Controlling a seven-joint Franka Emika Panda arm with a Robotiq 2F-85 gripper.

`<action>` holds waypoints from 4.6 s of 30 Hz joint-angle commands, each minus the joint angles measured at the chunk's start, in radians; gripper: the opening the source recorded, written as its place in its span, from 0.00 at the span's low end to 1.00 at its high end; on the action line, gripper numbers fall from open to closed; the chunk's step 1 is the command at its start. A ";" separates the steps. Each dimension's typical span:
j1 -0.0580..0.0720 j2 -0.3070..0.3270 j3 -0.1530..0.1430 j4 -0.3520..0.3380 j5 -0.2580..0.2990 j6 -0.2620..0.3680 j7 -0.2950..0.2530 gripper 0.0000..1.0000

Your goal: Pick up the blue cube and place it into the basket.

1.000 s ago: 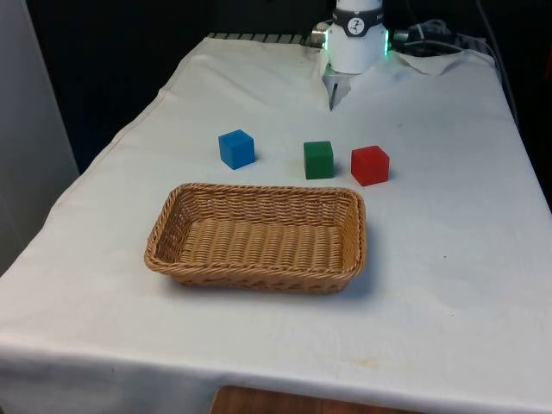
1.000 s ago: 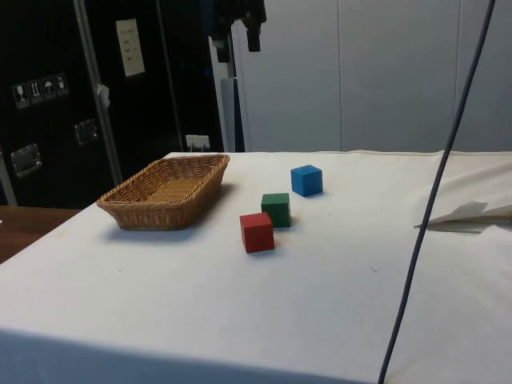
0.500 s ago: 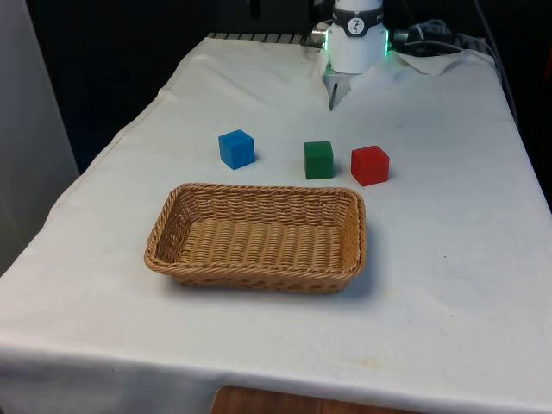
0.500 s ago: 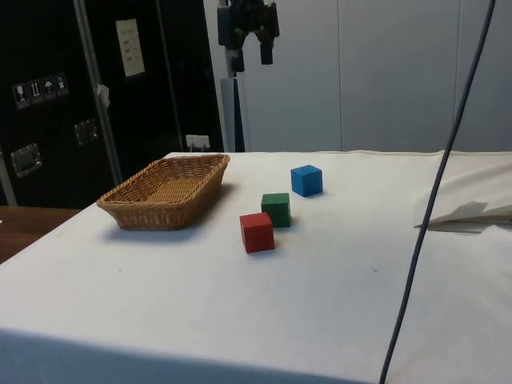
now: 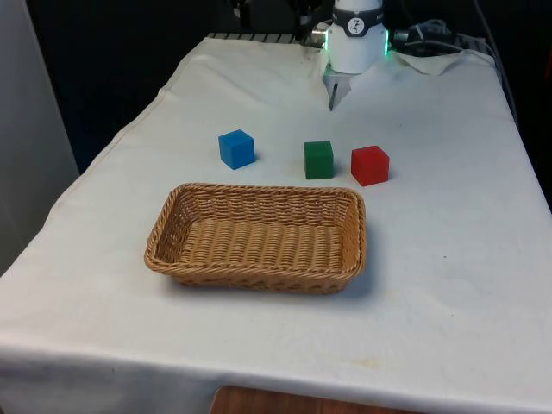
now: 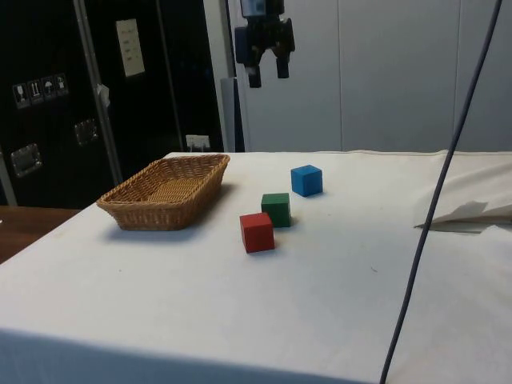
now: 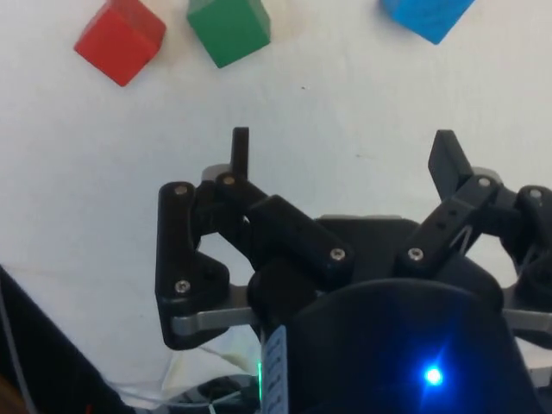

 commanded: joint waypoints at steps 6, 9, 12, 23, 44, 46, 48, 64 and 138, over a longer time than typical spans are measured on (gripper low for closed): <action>-0.002 -0.004 -0.005 -0.017 -0.033 0.020 0.021 1.00; -0.004 -0.006 -0.008 -0.021 -0.031 0.020 0.014 1.00; -0.002 -0.001 -0.016 -0.019 -0.025 0.013 0.007 1.00; -0.009 0.000 -0.053 -0.049 -0.054 0.060 0.009 1.00; -0.017 0.028 -0.122 -0.110 -0.139 0.207 0.050 1.00; -0.018 0.035 -0.131 -0.115 -0.142 0.224 0.049 1.00; -0.019 0.043 -0.139 -0.119 -0.144 0.239 0.049 1.00; -0.016 0.089 -0.162 -0.124 -0.131 0.273 0.101 1.00; -0.027 0.478 -0.091 -0.083 0.372 0.495 -0.128 1.00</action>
